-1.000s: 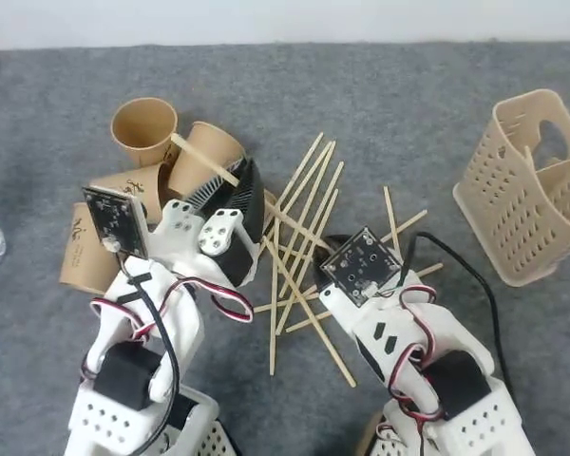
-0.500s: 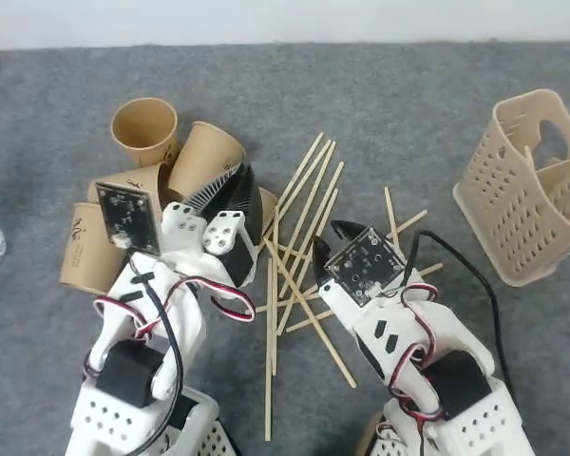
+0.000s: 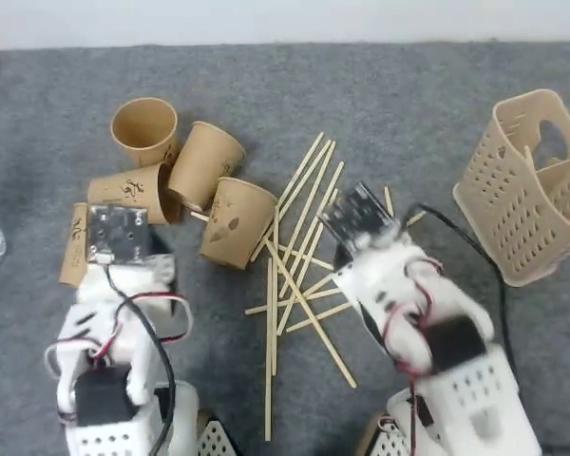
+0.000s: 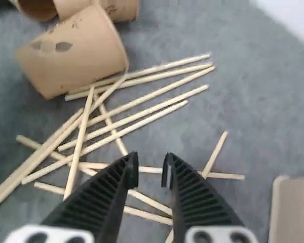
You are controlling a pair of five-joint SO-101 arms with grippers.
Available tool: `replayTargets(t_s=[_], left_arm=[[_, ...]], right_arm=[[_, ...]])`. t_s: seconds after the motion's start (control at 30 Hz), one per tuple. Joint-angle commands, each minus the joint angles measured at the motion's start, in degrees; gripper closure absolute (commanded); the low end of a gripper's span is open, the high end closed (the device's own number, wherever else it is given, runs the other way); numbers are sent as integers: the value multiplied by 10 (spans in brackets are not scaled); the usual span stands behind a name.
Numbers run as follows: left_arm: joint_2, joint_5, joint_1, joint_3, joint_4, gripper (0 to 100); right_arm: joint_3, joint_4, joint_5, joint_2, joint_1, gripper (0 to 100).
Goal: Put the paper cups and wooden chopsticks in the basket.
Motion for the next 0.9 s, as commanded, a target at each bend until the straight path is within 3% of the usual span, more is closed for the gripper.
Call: replayTargets(t_s=[0.0, 0.2, 0.3, 0.5, 0.67, 0.87], left_arm=[[-89, -60, -113, 70, -11, 916], [-176, -58, -131, 200, -29, 914], [-176, -47, -148, 206, -29, 914], [-174, -24, -168, 239, -47, 916], [-174, -41, -195, 291, -123, 914], [-174, -46, -193, 291, -126, 914]], right_arm=[[-120, 44, 1, 142, -9, 909], [-265, 125, 1, 353, -73, 909], [-301, 130, 0, 422, -94, 909], [-313, 91, -4, 525, -156, 909], [-316, 49, -29, 606, -155, 909], [-316, 10, -32, 662, -155, 909]])
